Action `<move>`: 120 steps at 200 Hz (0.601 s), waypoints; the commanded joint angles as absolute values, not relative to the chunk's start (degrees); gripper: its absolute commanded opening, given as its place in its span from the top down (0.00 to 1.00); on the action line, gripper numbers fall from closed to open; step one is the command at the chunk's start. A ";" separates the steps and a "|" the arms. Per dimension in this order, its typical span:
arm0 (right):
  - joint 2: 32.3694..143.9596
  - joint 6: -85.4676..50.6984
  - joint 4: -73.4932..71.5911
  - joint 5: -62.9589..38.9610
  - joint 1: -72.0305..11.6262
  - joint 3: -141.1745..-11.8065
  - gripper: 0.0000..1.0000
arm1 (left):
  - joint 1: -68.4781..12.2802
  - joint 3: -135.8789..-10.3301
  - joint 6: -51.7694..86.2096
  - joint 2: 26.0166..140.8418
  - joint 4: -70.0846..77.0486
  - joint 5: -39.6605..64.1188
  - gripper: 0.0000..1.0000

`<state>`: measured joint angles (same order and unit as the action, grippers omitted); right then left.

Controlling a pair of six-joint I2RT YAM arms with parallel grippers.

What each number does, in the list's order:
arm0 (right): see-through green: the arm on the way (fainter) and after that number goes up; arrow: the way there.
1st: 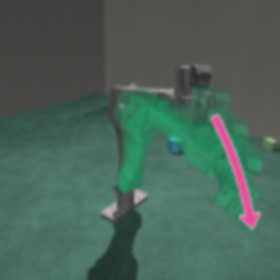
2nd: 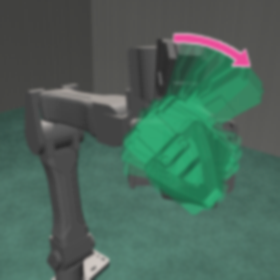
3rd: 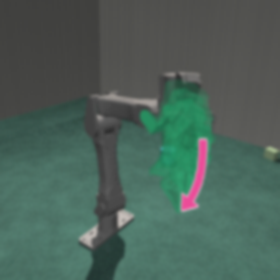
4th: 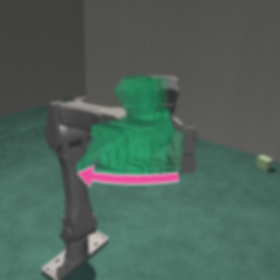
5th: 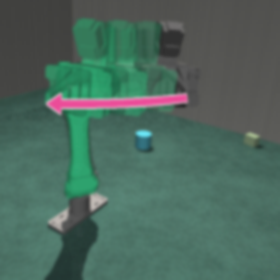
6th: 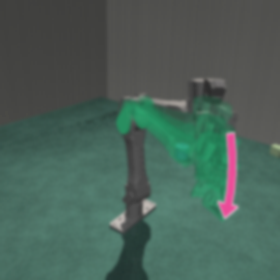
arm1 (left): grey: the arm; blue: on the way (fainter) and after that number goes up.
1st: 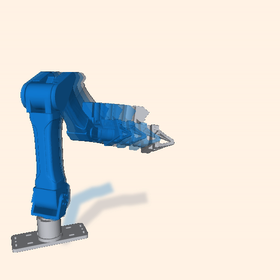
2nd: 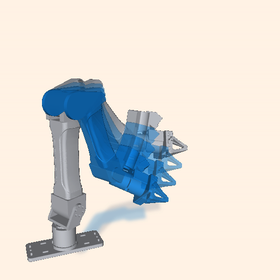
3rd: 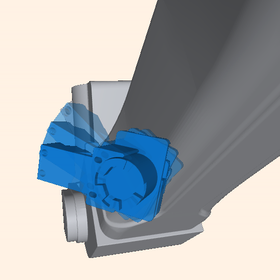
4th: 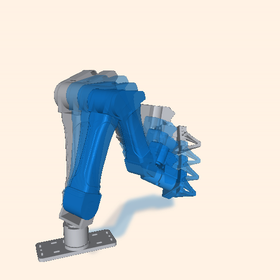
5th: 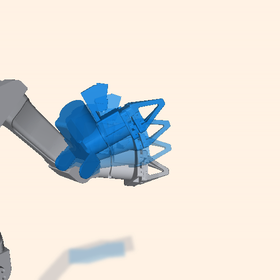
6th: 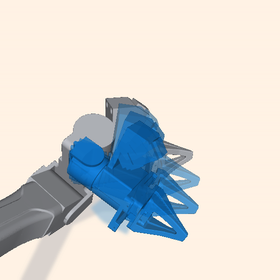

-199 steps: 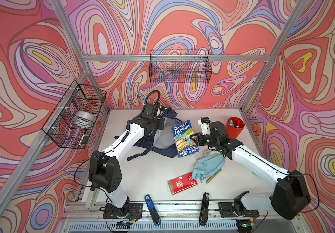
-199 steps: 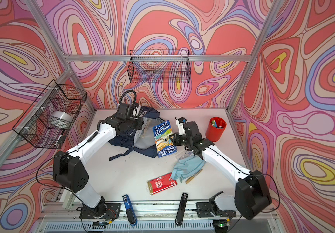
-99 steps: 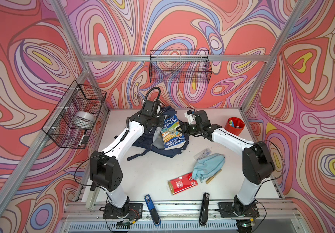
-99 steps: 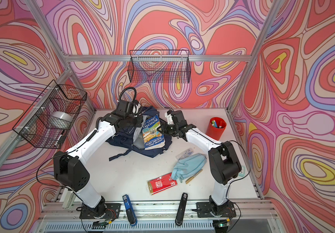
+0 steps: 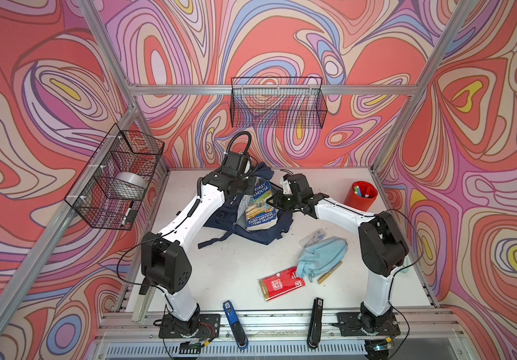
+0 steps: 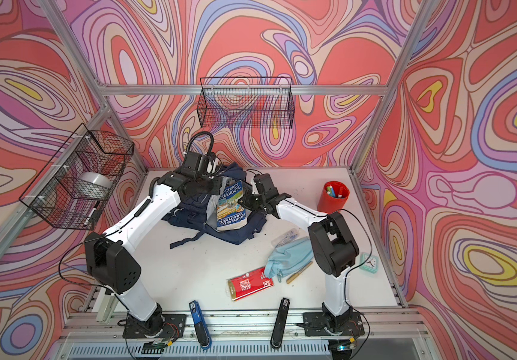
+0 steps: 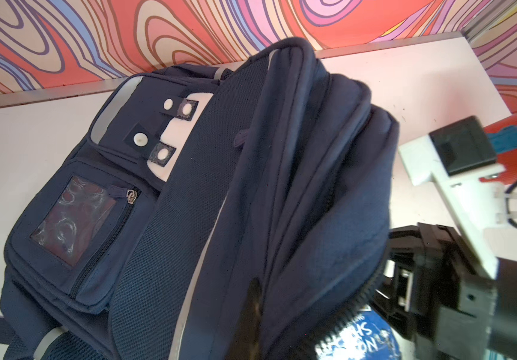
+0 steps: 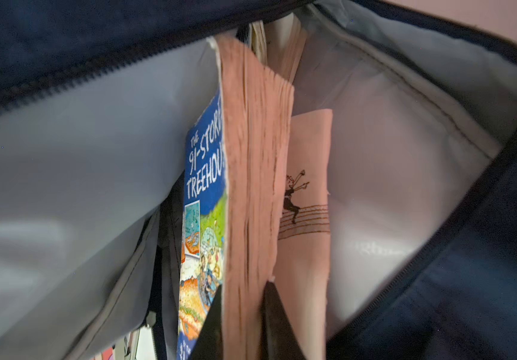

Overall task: Pack books, pencil case, and school supplies into a backpack
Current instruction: Place the book in the student bag.

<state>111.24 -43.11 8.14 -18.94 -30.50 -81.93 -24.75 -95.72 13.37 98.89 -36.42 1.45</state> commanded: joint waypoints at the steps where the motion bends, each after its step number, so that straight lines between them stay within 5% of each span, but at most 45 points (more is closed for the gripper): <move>1: 112.72 -47.95 3.76 -12.40 -31.34 -85.29 1.00 | -25.62 -98.30 15.43 96.85 -31.39 2.65 1.00; 120: 125.10 -59.82 -19.70 8.53 -39.31 -87.87 1.00 | -27.80 -99.89 15.65 96.46 -32.52 1.28 1.00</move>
<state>123.55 -56.90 -9.41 1.50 -38.92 -86.13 -27.18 -96.66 14.22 99.15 -37.23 -0.56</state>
